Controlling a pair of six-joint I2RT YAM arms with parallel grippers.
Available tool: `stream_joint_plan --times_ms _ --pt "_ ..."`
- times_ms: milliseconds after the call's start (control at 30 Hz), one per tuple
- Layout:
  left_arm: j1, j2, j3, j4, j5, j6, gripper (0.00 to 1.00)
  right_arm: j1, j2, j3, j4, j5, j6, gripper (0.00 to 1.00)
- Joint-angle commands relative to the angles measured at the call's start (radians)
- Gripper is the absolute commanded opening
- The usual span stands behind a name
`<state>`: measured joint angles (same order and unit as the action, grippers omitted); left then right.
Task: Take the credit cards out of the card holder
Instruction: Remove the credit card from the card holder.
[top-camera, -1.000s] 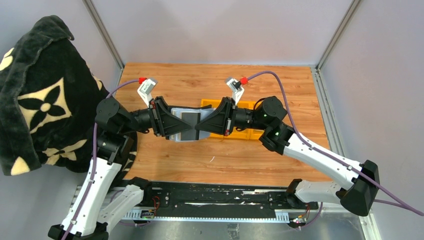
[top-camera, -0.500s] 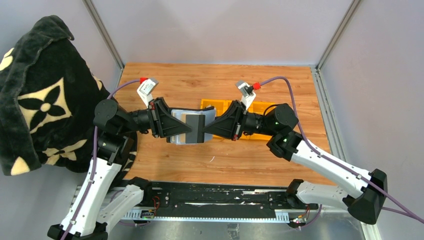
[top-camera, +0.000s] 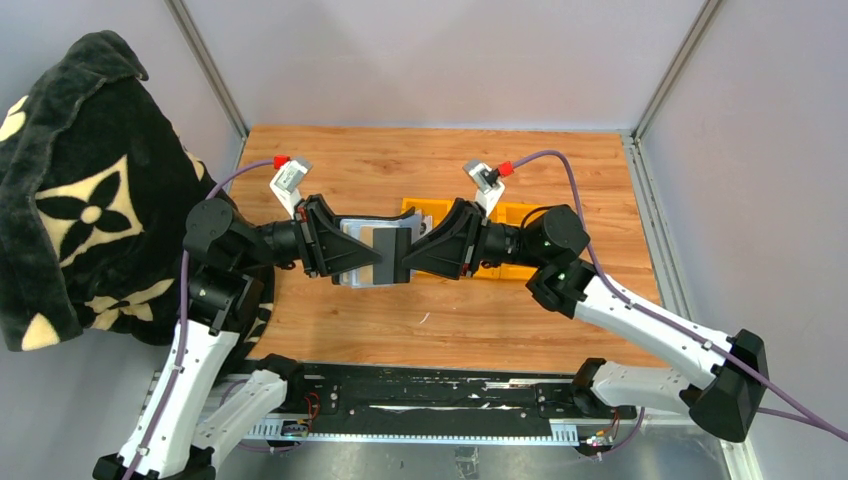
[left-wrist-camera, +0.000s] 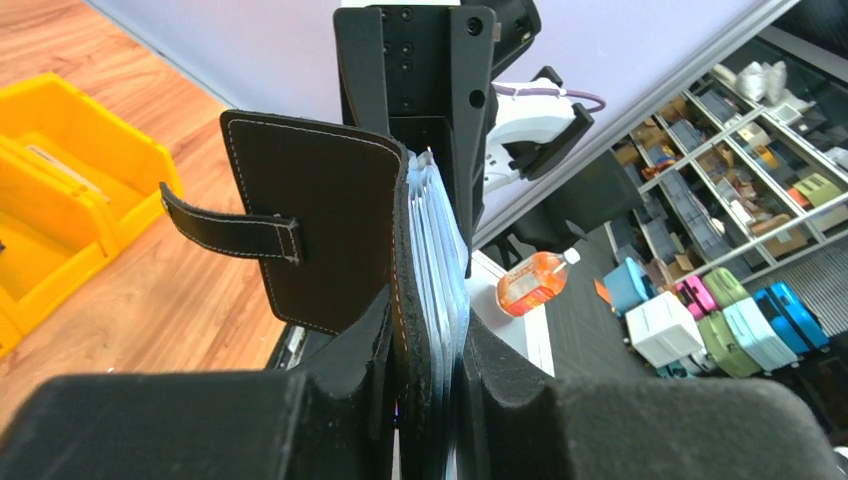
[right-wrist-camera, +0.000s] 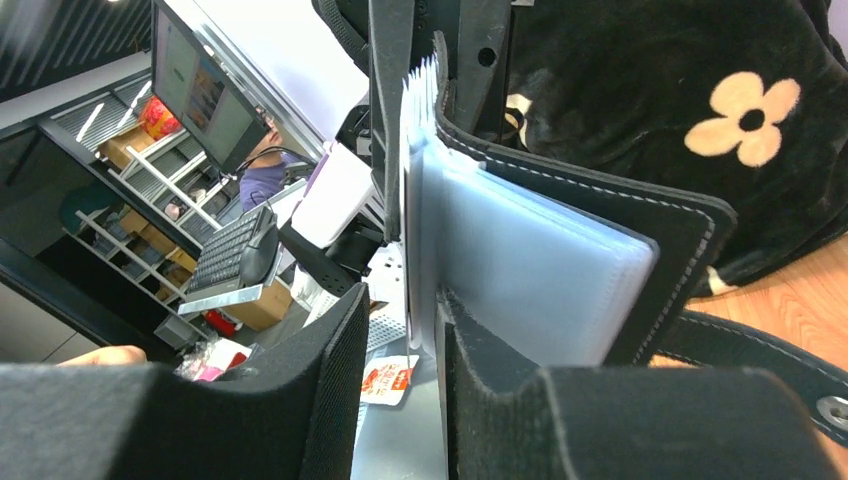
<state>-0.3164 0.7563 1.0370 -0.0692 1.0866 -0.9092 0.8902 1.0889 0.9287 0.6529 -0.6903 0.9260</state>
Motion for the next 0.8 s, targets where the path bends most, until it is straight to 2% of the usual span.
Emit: stream_joint_plan --times_ms 0,200,333,600,767 --pt "0.0 -0.005 0.05 -0.063 -0.047 0.088 0.0 0.011 0.026 0.047 0.065 -0.035 0.016 0.32" --pt "0.0 0.007 0.07 -0.1 -0.056 0.13 0.0 0.009 0.026 0.051 0.048 -0.028 0.001 0.21" --pt "0.0 0.014 0.089 -0.131 -0.053 0.159 0.0 -0.004 0.001 0.048 -0.008 -0.03 -0.027 0.0" --pt "0.0 0.029 0.136 -0.217 -0.062 0.251 0.0 -0.121 -0.151 -0.035 -0.094 -0.041 -0.036 0.0" --pt "0.0 0.04 0.162 -0.302 -0.087 0.344 0.0 -0.238 -0.237 -0.044 -0.247 -0.086 -0.05 0.0"
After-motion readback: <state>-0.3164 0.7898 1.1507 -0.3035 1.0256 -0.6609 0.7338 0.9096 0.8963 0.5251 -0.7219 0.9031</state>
